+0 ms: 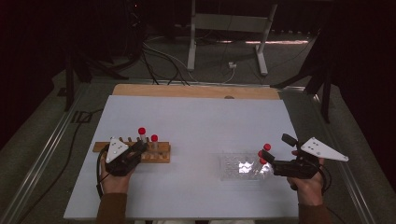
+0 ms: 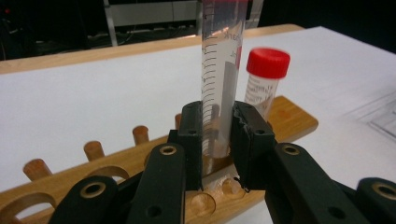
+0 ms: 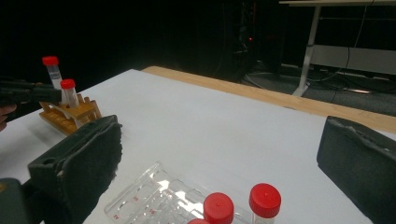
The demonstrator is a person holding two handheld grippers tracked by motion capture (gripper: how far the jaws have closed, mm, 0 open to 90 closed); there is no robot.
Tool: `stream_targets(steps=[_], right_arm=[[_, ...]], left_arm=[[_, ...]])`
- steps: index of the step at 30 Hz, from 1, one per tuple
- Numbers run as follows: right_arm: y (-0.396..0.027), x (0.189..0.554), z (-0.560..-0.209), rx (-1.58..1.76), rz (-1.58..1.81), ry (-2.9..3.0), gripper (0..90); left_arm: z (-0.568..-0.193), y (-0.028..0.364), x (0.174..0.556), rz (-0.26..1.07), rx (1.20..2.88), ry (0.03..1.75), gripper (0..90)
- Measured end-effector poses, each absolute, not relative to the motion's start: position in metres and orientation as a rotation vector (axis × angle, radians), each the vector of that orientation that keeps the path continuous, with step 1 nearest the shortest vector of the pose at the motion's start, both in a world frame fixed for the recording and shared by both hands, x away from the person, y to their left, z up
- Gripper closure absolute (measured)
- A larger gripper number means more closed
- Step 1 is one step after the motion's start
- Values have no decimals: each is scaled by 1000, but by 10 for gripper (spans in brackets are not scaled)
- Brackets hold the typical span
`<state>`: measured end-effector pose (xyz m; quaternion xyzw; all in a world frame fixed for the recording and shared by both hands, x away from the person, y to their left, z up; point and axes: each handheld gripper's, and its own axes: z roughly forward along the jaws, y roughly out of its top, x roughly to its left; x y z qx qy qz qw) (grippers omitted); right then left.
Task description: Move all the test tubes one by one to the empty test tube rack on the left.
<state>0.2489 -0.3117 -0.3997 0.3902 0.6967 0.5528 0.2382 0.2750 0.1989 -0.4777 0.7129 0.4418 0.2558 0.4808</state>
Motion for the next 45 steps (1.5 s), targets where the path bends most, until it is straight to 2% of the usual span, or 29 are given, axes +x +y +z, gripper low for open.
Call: stream_targets(steps=[8, 18, 20, 29, 31, 33, 36, 39, 41, 45], right_arm=[[-312, 249, -400, 1071, 1516, 1907, 0], [-312, 249, -400, 1070, 1514, 1908, 0], [-313, 249, -400, 1070, 1517, 1905, 0], [-319, 251, -405, 1102, 1496, 1910, 11], [-321, 252, -408, 1119, 1487, 1898, 22], [-324, 254, -410, 1137, 1470, 1877, 50], [-330, 256, -415, 1167, 1454, 1847, 104], [-333, 258, -420, 1172, 1438, 1843, 209], [-335, 258, -423, 1156, 1424, 1861, 316], [-334, 260, -432, 1139, 1371, 1895, 432]], left_arm=[[-479, 198, 272, 622, 1742, 1069, 750], [-478, 197, 271, 610, 1741, 1064, 697], [-478, 197, 270, 606, 1737, 1067, 656], [-469, 205, 264, 590, 1629, 1079, 325], [-467, 208, 263, 583, 1604, 1081, 283], [-465, 209, 263, 578, 1584, 1083, 232], [-461, 211, 262, 576, 1561, 1076, 216], [-457, 211, 261, 577, 1552, 1078, 141], [-455, 209, 262, 583, 1558, 1083, 31], [-453, 208, 261, 577, 1563, 1072, 6]])
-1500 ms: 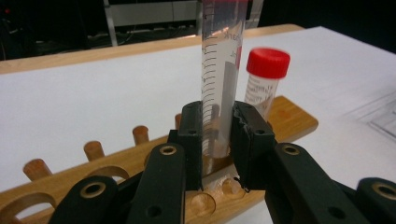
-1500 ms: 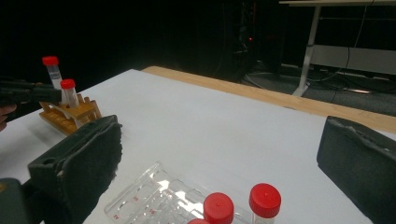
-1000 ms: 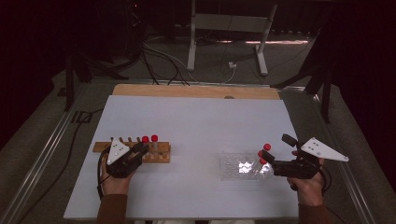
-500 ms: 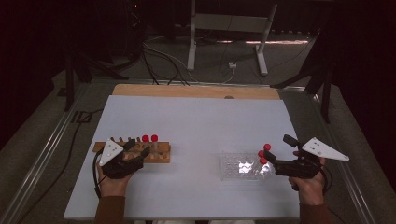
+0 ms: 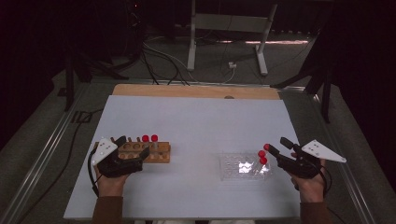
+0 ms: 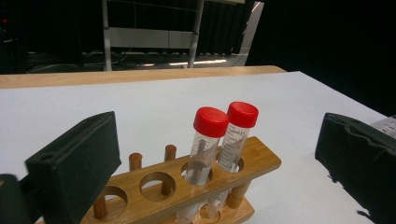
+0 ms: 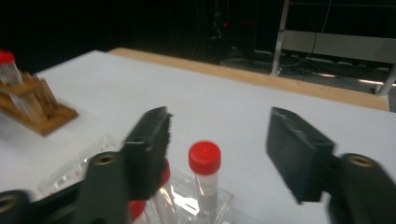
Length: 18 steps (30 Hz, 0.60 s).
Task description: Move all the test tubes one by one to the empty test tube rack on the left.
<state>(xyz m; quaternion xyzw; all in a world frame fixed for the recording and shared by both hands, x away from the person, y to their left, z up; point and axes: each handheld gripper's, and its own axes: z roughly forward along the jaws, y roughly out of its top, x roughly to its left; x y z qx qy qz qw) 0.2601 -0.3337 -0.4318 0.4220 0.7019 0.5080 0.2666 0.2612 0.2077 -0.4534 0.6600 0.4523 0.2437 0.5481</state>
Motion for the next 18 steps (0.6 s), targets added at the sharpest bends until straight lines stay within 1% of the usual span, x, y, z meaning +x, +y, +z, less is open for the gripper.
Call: stream_targets(steps=[5, 9, 18], right_arm=[[-333, 264, -443, 1127, 1327, 1943, 539], [-332, 266, -450, 1122, 1305, 1972, 594], [-326, 273, -463, 1122, 1272, 2030, 672]], left_arm=[[-453, 209, 262, 574, 1559, 1074, 6], [-454, 212, 262, 574, 1552, 1088, 6], [-455, 212, 262, 578, 1551, 1101, 6]])
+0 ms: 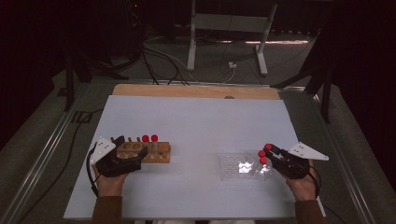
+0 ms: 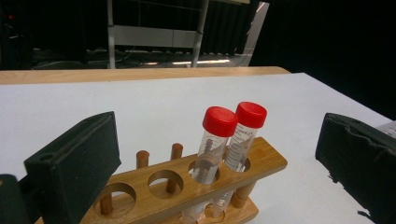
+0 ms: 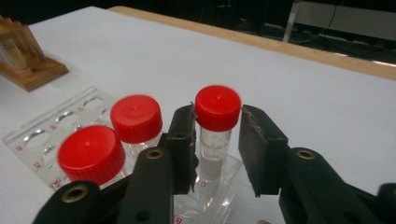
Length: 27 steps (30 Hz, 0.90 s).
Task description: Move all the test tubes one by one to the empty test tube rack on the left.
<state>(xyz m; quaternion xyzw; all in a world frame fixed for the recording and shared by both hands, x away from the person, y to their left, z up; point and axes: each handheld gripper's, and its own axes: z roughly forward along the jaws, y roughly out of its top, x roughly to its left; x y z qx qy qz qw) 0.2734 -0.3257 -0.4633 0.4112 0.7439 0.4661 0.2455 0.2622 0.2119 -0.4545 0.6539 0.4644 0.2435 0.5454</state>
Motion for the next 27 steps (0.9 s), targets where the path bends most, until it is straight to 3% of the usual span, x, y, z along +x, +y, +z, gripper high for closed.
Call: stream_targets(steps=[7, 27], right_arm=[[-324, 276, -467, 1124, 1266, 2040, 725], [-328, 270, -449, 1098, 1318, 1991, 737]], left_arm=[[-455, 212, 263, 578, 1559, 1101, 6], [-456, 211, 263, 576, 1573, 1104, 6]])
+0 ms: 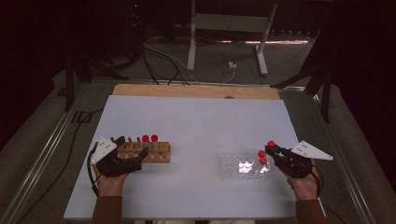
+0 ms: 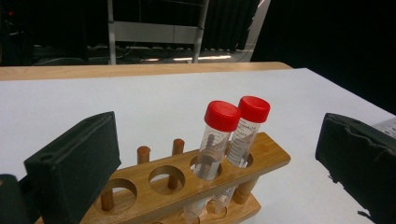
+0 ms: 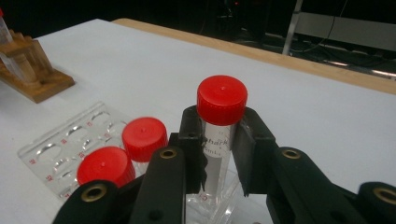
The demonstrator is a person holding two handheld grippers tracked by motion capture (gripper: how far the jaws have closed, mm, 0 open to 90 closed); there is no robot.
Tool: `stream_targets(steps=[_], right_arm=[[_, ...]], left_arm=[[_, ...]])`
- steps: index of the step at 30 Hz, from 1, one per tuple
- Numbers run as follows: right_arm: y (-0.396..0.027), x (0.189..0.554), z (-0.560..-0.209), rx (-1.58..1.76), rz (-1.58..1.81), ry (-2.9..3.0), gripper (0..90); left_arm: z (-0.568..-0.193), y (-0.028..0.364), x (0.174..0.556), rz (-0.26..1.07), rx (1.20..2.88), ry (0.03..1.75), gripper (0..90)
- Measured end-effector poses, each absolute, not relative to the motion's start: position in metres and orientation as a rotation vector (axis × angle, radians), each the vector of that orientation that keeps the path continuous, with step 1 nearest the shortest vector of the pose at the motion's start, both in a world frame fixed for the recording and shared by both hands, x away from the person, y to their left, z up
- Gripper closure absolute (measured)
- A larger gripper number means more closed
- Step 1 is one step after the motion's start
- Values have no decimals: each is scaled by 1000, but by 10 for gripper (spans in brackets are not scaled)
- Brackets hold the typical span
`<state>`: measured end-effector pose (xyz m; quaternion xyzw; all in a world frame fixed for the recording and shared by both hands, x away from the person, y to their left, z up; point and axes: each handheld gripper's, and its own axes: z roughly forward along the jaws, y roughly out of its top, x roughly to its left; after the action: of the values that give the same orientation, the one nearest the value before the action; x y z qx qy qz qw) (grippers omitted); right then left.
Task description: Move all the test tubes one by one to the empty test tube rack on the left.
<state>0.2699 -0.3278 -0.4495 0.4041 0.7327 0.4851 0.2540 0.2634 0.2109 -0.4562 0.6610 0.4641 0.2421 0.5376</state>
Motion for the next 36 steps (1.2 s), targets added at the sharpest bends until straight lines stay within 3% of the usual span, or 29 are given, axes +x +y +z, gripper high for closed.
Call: stream_targets(steps=[22, 36], right_arm=[[-319, 263, -411, 1029, 1336, 1910, 738], [-285, 273, -402, 983, 1342, 1972, 737]], left_arm=[[-448, 206, 261, 596, 1584, 1072, 7], [-435, 197, 255, 686, 1614, 1038, 11]])
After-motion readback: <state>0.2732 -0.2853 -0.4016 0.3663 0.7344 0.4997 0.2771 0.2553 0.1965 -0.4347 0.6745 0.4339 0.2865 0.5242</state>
